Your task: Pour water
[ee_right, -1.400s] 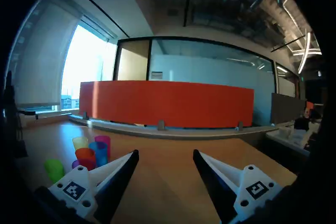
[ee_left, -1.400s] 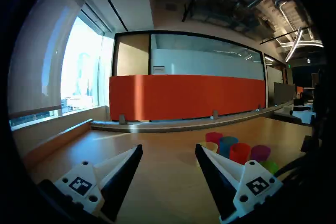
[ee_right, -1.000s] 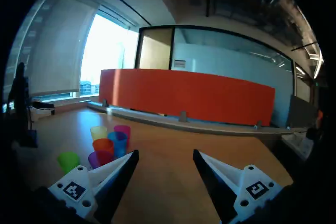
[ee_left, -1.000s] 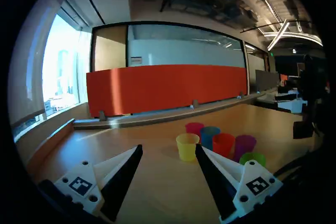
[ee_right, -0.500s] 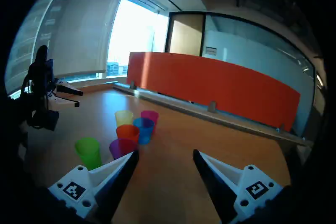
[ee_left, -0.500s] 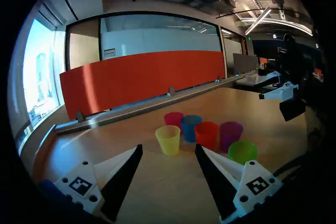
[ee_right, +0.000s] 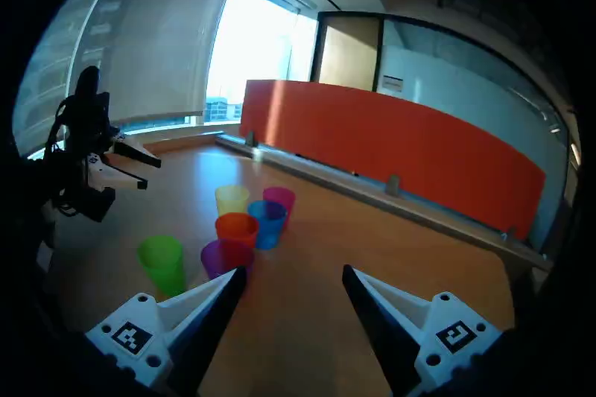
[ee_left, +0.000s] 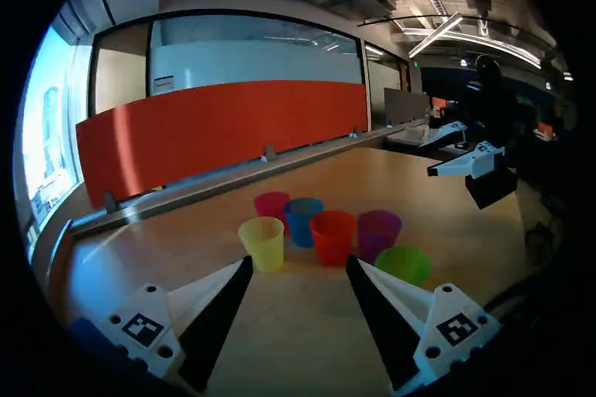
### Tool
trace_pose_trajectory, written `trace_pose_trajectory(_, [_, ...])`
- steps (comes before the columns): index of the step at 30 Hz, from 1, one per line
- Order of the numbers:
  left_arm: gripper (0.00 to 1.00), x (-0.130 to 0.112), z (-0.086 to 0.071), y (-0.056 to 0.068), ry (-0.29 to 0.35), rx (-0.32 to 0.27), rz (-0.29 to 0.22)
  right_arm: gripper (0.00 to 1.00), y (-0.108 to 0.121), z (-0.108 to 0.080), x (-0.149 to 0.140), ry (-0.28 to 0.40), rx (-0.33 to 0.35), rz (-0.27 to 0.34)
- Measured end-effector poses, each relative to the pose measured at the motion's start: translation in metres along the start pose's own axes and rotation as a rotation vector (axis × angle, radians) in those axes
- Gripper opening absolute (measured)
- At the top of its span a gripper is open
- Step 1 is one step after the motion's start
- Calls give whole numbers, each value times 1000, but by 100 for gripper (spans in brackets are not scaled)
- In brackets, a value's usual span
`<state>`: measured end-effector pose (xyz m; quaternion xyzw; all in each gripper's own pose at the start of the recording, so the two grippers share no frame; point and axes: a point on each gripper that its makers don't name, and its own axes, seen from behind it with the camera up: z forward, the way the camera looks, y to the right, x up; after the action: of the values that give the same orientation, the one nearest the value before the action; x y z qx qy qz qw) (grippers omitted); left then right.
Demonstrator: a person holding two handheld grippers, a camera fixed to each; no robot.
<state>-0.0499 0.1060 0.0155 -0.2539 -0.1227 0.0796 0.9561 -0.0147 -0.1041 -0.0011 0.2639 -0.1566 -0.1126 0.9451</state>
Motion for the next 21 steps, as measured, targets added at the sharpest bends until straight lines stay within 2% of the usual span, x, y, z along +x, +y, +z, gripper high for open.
trace_pose_trajectory(11, [93, -15, 3, 32, -49, -114, 26, 100, 7, 18, 6, -24, 37, -29])
trace_pose_trajectory(21, [93, -28, 0, 79, -91, -261, 77, 100, 10, 41, 8, -48, 81, -30])
